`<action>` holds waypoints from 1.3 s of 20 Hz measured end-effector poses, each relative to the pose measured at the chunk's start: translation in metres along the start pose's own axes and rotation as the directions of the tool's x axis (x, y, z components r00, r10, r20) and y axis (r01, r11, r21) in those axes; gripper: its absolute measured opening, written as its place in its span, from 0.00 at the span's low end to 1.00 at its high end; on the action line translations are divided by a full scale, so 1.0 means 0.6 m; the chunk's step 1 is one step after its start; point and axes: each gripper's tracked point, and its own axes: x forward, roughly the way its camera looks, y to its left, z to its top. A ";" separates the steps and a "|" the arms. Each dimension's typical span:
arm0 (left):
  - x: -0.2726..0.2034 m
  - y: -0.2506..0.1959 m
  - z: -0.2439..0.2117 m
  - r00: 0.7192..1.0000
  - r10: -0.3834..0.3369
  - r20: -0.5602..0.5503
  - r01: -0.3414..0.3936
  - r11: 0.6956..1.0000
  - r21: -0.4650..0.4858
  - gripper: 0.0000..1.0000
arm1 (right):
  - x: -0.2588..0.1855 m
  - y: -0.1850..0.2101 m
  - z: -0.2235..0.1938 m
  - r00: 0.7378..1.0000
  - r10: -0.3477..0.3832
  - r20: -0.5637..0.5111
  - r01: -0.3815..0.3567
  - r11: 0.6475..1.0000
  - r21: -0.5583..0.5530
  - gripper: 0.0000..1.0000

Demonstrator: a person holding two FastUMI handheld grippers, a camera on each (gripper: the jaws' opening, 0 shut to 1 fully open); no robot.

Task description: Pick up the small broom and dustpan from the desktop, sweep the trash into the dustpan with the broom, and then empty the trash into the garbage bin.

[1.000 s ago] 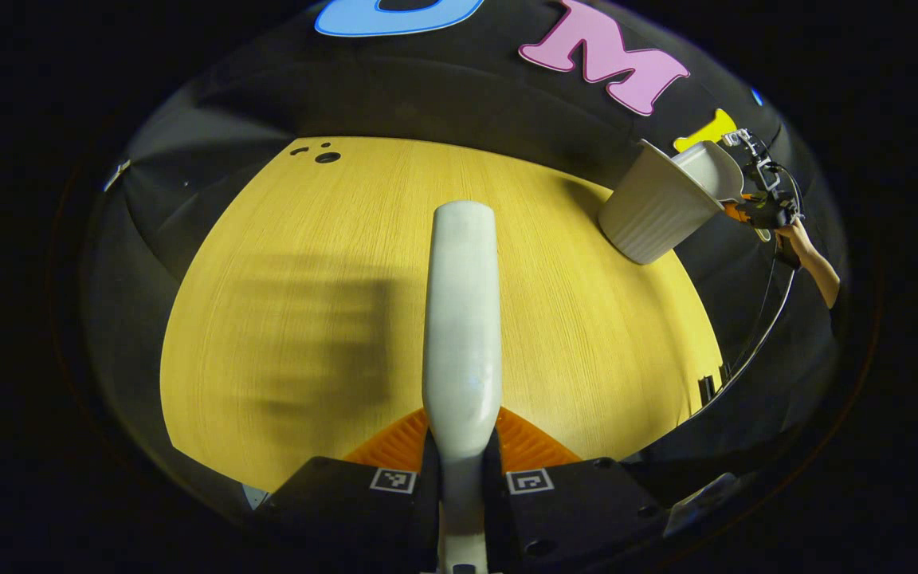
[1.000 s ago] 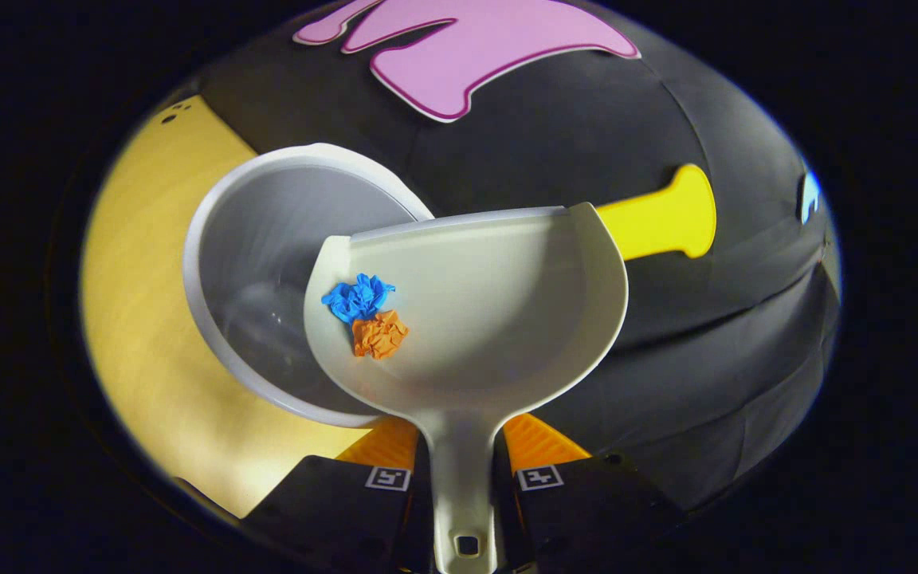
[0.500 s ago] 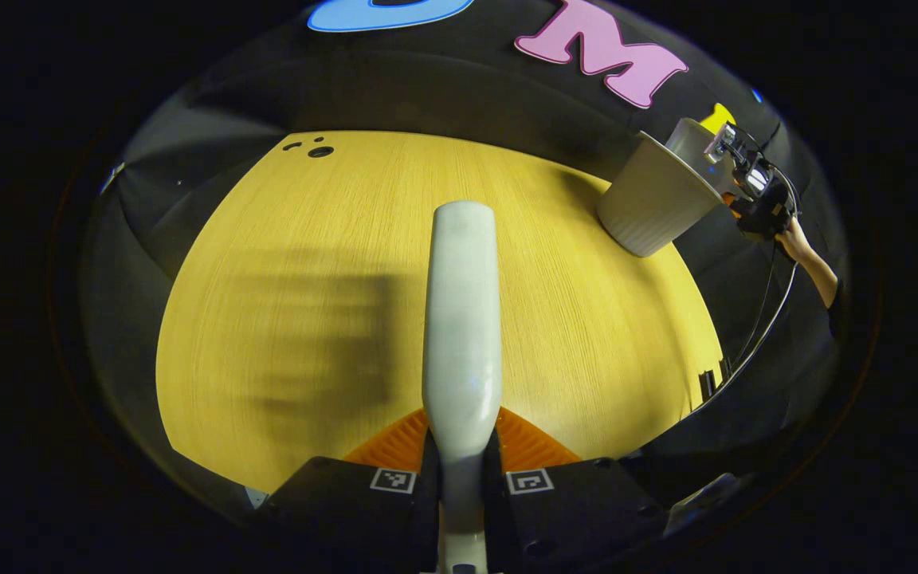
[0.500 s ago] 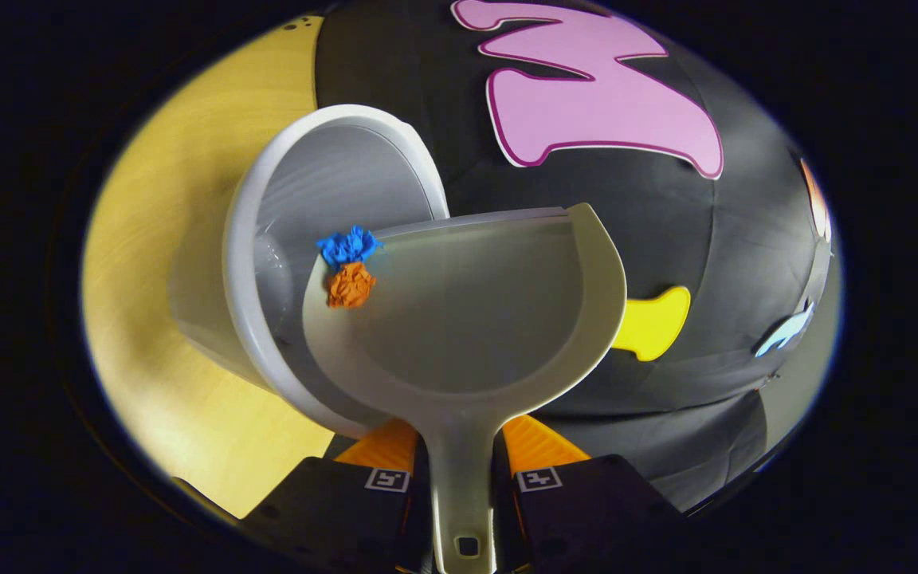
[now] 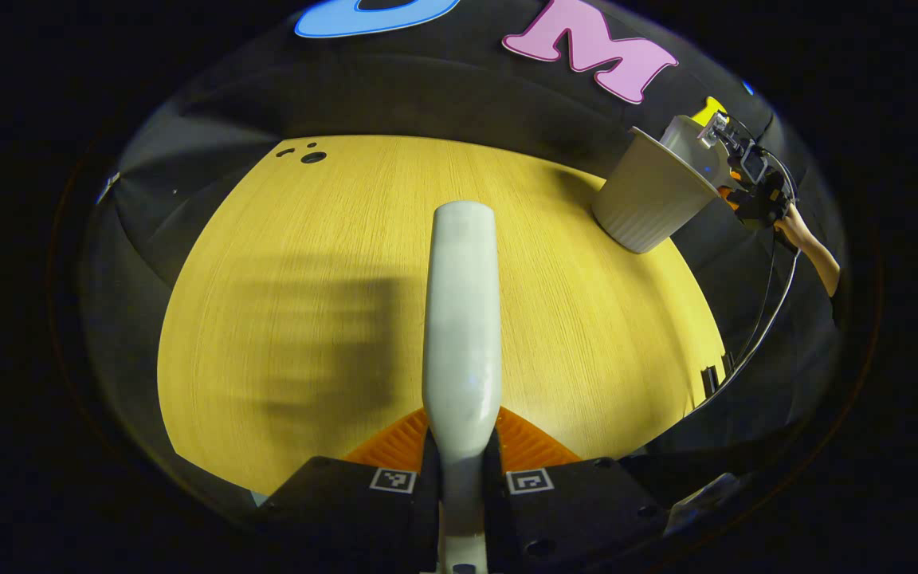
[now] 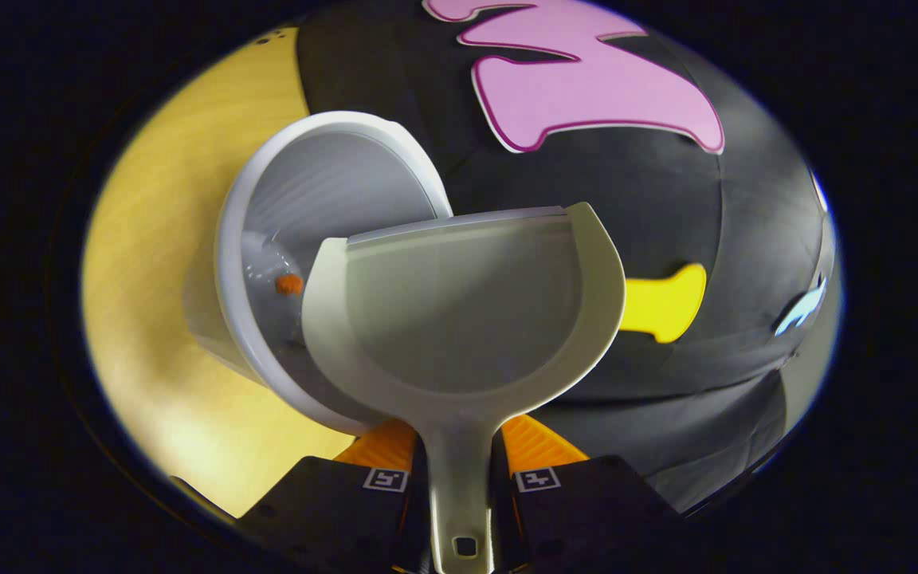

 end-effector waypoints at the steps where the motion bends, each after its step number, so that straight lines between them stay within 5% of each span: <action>1: -0.001 0.000 0.003 1.000 0.004 0.010 -0.004 1.000 0.002 0.25 | -0.001 0.001 -0.001 1.000 0.030 -0.007 -0.029 0.997 0.069 0.34; 8: -0.012 -0.012 0.018 0.998 -0.003 0.062 0.002 1.000 0.006 0.25 | -0.036 -0.039 0.020 0.993 0.114 0.008 -0.107 0.906 0.411 0.34; 15: -0.030 -0.021 0.007 0.991 -0.002 0.135 -0.002 0.999 0.034 0.27 | -0.043 -0.046 0.052 0.979 0.166 0.115 -0.200 0.734 0.649 0.33; 18: -0.037 -0.022 0.003 0.985 0.000 0.171 -0.004 1.000 0.027 0.27 | -0.055 -0.050 0.075 0.960 0.193 0.202 -0.279 0.660 0.697 0.33; 22: -0.034 -0.022 -0.012 0.986 0.001 0.165 -0.003 1.000 0.011 0.25 | -0.076 -0.062 0.097 0.925 0.226 0.304 -0.378 0.621 0.687 0.34; 26: -0.031 -0.020 -0.023 0.985 0.018 0.171 -0.021 1.000 0.020 0.27 | -0.064 -0.035 0.103 0.867 0.316 0.386 -0.499 0.545 0.674 0.33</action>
